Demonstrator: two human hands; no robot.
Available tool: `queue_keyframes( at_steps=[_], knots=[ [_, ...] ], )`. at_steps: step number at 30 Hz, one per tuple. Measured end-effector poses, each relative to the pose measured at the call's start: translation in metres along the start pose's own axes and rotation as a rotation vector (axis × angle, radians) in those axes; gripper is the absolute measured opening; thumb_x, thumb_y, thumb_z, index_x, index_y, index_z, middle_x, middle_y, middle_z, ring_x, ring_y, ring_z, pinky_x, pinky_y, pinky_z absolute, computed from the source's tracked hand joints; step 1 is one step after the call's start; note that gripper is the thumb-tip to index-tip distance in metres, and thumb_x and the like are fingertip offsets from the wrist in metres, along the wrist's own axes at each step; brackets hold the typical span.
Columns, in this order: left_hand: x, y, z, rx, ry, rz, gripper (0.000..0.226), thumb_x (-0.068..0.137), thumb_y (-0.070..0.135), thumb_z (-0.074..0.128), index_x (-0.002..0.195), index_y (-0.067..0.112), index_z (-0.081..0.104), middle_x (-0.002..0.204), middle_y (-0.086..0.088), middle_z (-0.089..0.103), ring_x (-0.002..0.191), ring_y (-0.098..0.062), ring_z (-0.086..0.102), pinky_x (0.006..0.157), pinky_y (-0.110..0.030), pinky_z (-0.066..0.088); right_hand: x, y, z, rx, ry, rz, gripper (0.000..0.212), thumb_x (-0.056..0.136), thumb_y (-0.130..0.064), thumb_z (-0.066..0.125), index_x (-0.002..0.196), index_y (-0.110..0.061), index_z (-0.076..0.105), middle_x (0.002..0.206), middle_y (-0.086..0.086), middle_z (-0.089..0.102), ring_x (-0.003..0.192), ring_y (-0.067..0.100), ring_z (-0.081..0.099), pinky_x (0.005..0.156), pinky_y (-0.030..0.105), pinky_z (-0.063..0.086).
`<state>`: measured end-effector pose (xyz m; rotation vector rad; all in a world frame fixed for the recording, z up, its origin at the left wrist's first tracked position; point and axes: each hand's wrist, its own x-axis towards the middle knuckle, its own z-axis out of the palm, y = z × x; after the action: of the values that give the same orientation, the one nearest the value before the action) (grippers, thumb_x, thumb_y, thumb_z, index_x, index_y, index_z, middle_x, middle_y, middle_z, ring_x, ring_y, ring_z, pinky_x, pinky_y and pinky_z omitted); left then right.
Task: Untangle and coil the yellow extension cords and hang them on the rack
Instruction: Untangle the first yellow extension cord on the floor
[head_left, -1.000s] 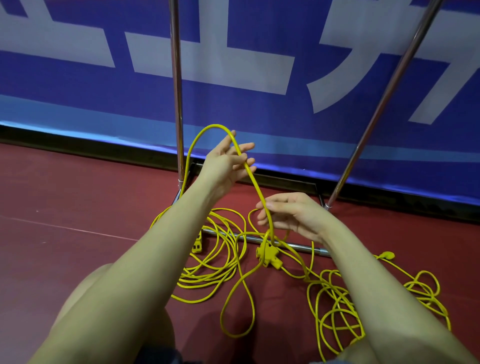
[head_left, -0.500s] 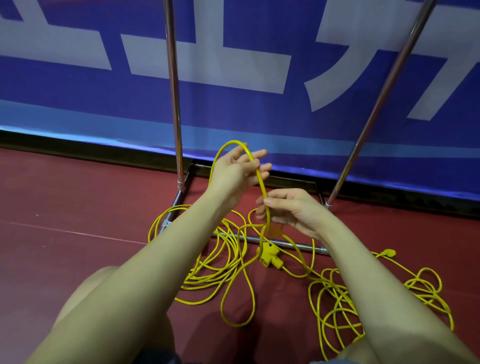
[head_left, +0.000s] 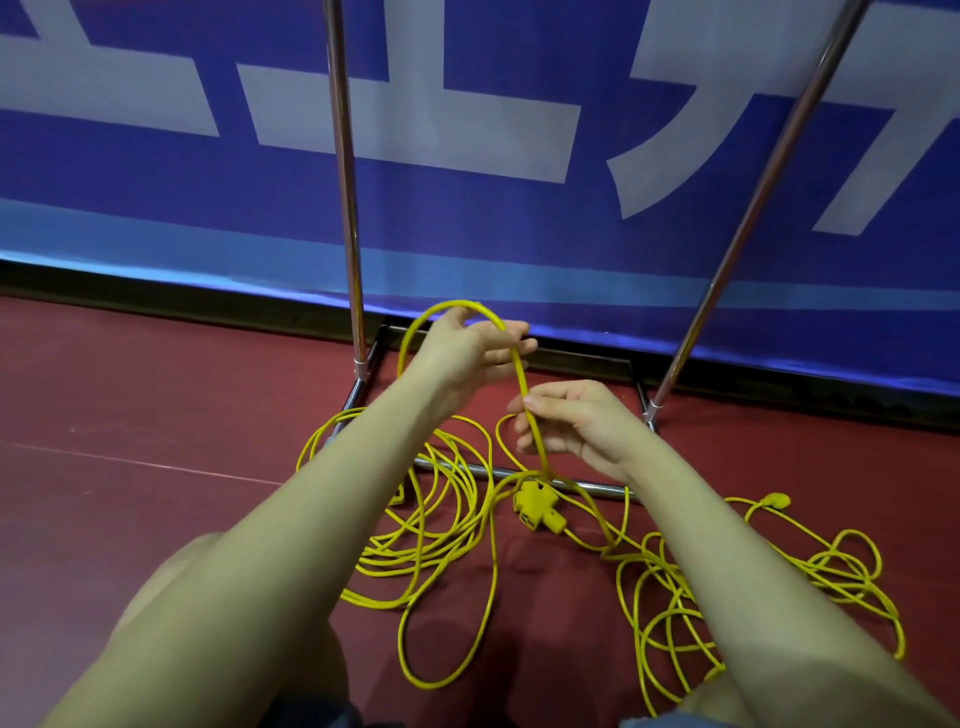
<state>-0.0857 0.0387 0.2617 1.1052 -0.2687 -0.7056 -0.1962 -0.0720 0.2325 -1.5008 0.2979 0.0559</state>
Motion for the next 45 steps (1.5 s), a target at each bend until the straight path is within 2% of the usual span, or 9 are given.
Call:
queue_keyframes(
  at_steps=[3,6,12,16,26,31,35,39,45],
  knots=[
    [-0.003,0.004,0.004,-0.044,0.022,0.035,0.019,0.089,-0.014,0.046,0.091,0.005,0.045,0.091,-0.014,0.062,0.066,-0.018,0.068,0.064,-0.032,0.058,-0.002,-0.006,0.000,0.050,-0.040,-0.002,0.020,0.094,-0.012,0.047,0.089,-0.002,0.064,0.065,0.005,0.066,0.058,0.017,0.065,0.061,0.025,0.055],
    [0.006,0.017,-0.005,-0.174,0.072,0.126,0.021,0.091,-0.013,0.045,0.087,0.007,0.043,0.095,-0.013,0.062,0.068,-0.017,0.068,0.066,-0.030,0.058,-0.004,-0.002,-0.001,-0.057,-0.090,0.063,0.029,0.086,-0.029,0.051,0.083,-0.005,0.066,0.065,0.006,0.067,0.061,0.019,0.066,0.069,0.028,0.053],
    [0.012,0.021,-0.018,-0.150,0.126,0.030,0.012,0.093,-0.006,0.049,0.083,0.001,0.048,0.091,-0.014,0.059,0.070,-0.019,0.068,0.064,-0.032,0.059,-0.004,0.001,0.000,-0.065,-0.032,0.046,0.026,0.095,-0.017,0.047,0.079,-0.004,0.064,0.060,0.004,0.065,0.055,0.017,0.065,0.061,0.025,0.055],
    [-0.002,-0.002,0.000,0.028,0.003,-0.054,0.015,0.089,-0.010,0.052,0.099,0.000,0.048,0.084,-0.013,0.062,0.063,-0.015,0.069,0.064,-0.032,0.058,0.000,-0.004,0.004,0.031,0.037,0.000,0.028,0.097,-0.018,0.044,0.081,-0.003,0.062,0.059,0.005,0.064,0.051,0.017,0.064,0.058,0.026,0.055],
    [0.013,0.013,-0.016,-0.365,0.198,0.157,0.055,0.092,-0.010,0.048,0.141,-0.002,0.026,0.100,-0.015,0.062,0.081,-0.025,0.068,0.071,-0.032,0.059,-0.001,-0.001,-0.005,0.041,-0.031,0.072,0.033,0.087,-0.030,0.049,0.087,-0.002,0.066,0.070,0.010,0.068,0.064,0.023,0.067,0.072,0.030,0.054],
    [0.009,0.005,-0.007,-0.221,0.095,0.032,0.068,0.090,-0.008,0.053,0.146,-0.002,0.014,0.102,-0.013,0.062,0.076,-0.022,0.070,0.067,-0.035,0.059,-0.002,-0.001,-0.007,-0.022,0.043,0.009,0.025,0.095,-0.015,0.048,0.082,-0.002,0.064,0.060,0.005,0.065,0.055,0.016,0.063,0.062,0.026,0.055],
    [-0.003,-0.009,0.008,-0.149,0.008,0.025,0.046,0.090,-0.010,0.051,0.131,0.000,0.033,0.098,-0.010,0.064,0.064,-0.016,0.069,0.065,-0.032,0.058,-0.001,-0.004,-0.006,0.007,0.107,-0.027,0.025,0.096,-0.016,0.048,0.081,-0.002,0.064,0.058,0.004,0.063,0.051,0.015,0.062,0.057,0.023,0.053],
    [0.002,0.001,0.007,-0.268,0.058,0.082,0.035,0.091,-0.014,0.045,0.119,0.005,0.039,0.098,-0.008,0.063,0.069,-0.020,0.069,0.064,-0.031,0.058,-0.002,-0.010,-0.005,0.051,0.098,-0.083,0.030,0.097,-0.017,0.043,0.080,-0.001,0.063,0.055,0.005,0.061,0.049,0.018,0.061,0.055,0.023,0.051],
    [0.015,0.014,-0.012,-0.412,0.207,0.189,0.054,0.092,-0.014,0.042,0.141,0.007,0.031,0.117,-0.013,0.056,0.081,-0.024,0.065,0.069,-0.030,0.057,-0.006,-0.009,-0.011,0.000,0.091,-0.078,0.034,0.097,-0.019,0.043,0.075,-0.002,0.062,0.054,0.006,0.060,0.049,0.020,0.061,0.057,0.026,0.052]
  ],
)
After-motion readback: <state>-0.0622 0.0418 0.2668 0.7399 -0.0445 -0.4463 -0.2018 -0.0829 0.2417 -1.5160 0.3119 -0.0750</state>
